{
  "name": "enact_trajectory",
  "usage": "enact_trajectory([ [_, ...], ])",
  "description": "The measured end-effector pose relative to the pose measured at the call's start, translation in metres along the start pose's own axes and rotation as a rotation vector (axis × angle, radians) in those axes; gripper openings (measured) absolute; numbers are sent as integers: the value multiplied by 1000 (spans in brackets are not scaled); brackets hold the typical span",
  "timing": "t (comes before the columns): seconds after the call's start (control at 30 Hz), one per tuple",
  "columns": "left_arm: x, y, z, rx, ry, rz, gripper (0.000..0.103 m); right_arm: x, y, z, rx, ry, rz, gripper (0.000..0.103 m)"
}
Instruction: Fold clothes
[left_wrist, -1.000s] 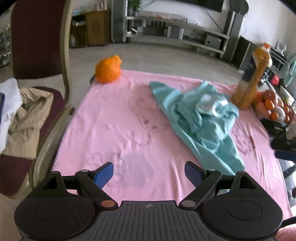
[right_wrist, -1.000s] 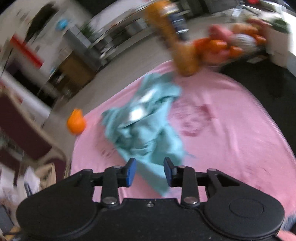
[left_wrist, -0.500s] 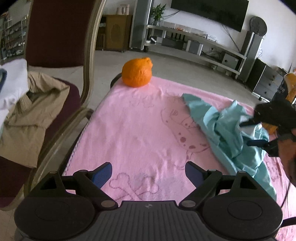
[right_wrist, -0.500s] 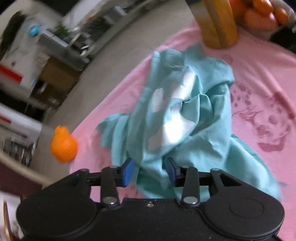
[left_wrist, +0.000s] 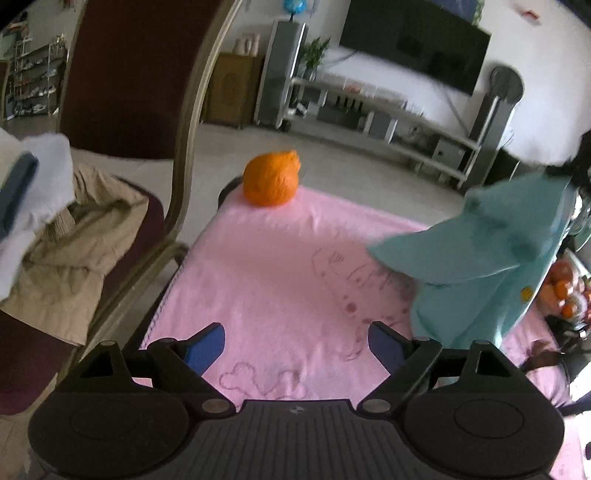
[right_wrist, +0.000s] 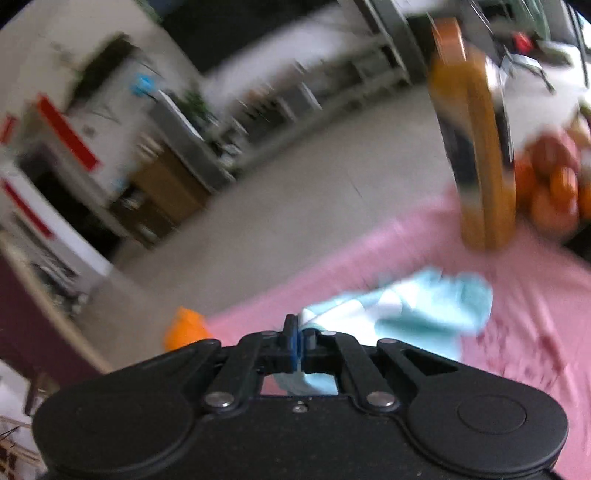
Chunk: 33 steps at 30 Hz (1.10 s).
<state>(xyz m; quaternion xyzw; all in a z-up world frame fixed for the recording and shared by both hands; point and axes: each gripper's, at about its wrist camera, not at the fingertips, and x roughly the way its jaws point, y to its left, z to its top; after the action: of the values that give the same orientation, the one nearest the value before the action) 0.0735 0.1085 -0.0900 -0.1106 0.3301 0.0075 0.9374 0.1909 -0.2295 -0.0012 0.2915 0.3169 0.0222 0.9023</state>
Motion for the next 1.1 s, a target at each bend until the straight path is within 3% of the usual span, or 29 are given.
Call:
enact_trajectory([
  [0.2, -50, -14, -3, 46, -55, -72, 86, -132, 11, 27, -15, -145, 139, 1],
  [0.33, -70, -25, -15, 73, -43, -124, 86, -183, -24, 17, 38, -188, 92, 1],
  [0.47, -73, -44, -34, 121, 20, -156, 86, -175, -100, -1, 219, -134, -44, 1],
  [0.6, -67, -68, -49, 182, 92, -186, 86, -142, -198, -26, 414, -10, -230, 2],
  [0.67, -61, -82, -57, 223, 123, -191, 86, -132, -234, -39, 452, 31, -349, 9],
  [0.73, -55, -93, -63, 246, 154, -208, 86, -129, -256, -48, 485, 63, -410, 17],
  [0.8, -45, -108, -67, 245, 201, -221, 85, -139, -263, -59, 506, 61, -379, 29],
  [0.87, -34, -124, -72, 238, 250, -242, 74, -145, -258, -66, 478, 47, -356, 39],
  [0.97, -18, -151, -78, 209, 316, -289, 53, -154, -248, -74, 416, 5, -312, 41],
  [1.03, -8, -168, -81, 178, 349, -329, 46, -162, -244, -80, 389, -37, -277, 42],
  [1.1, 3, -186, -84, 146, 382, -368, 46, -174, -247, -85, 386, -94, -249, 42],
])
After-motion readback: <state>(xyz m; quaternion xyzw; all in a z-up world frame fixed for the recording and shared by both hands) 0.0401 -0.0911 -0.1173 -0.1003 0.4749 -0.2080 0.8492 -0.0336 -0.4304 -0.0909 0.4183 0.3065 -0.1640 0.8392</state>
